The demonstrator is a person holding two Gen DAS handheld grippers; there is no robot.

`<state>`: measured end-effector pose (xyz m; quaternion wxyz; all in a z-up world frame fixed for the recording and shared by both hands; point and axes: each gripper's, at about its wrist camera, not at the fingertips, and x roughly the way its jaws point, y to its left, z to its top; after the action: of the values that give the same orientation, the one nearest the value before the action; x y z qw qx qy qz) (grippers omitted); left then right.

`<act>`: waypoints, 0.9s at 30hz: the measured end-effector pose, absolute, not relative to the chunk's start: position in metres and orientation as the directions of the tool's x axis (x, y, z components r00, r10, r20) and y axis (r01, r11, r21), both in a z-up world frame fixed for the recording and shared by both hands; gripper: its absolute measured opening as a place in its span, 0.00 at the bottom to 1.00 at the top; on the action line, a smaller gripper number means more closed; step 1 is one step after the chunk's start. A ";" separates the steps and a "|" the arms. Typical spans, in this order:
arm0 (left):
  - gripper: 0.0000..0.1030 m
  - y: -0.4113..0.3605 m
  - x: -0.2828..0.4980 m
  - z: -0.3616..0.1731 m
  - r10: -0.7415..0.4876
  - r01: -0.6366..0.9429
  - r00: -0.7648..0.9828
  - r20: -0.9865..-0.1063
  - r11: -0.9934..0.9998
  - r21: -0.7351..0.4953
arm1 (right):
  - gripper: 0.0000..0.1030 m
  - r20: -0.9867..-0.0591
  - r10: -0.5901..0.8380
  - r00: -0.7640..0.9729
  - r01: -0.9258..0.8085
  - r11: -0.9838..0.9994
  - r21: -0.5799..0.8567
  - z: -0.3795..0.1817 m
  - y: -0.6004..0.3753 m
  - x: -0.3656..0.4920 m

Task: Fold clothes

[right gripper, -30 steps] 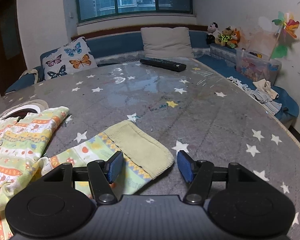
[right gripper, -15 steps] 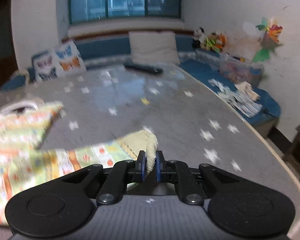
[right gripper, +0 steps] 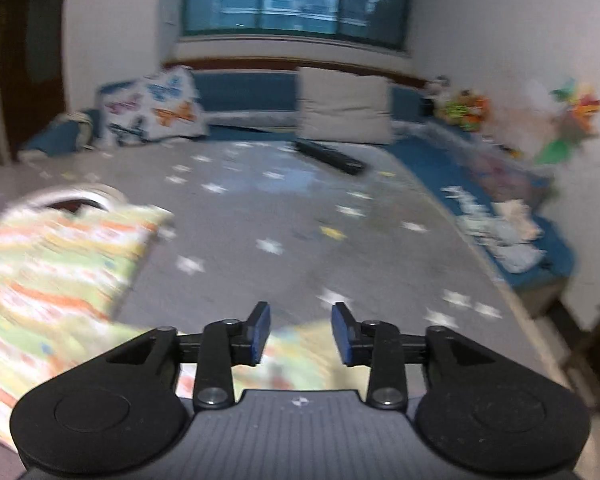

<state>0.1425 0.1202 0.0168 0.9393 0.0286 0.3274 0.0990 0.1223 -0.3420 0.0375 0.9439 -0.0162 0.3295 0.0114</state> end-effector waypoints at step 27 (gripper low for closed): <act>0.29 0.100 0.241 -0.014 0.038 -0.004 0.734 -0.679 0.999 0.051 | 0.36 -0.695 0.359 0.624 -0.269 0.933 0.240 -0.007 -0.237 0.276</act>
<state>0.2410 0.1005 -0.0139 0.9307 0.0229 0.3648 0.0113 0.2761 -0.2371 -0.0073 0.8992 0.0563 0.3972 0.1746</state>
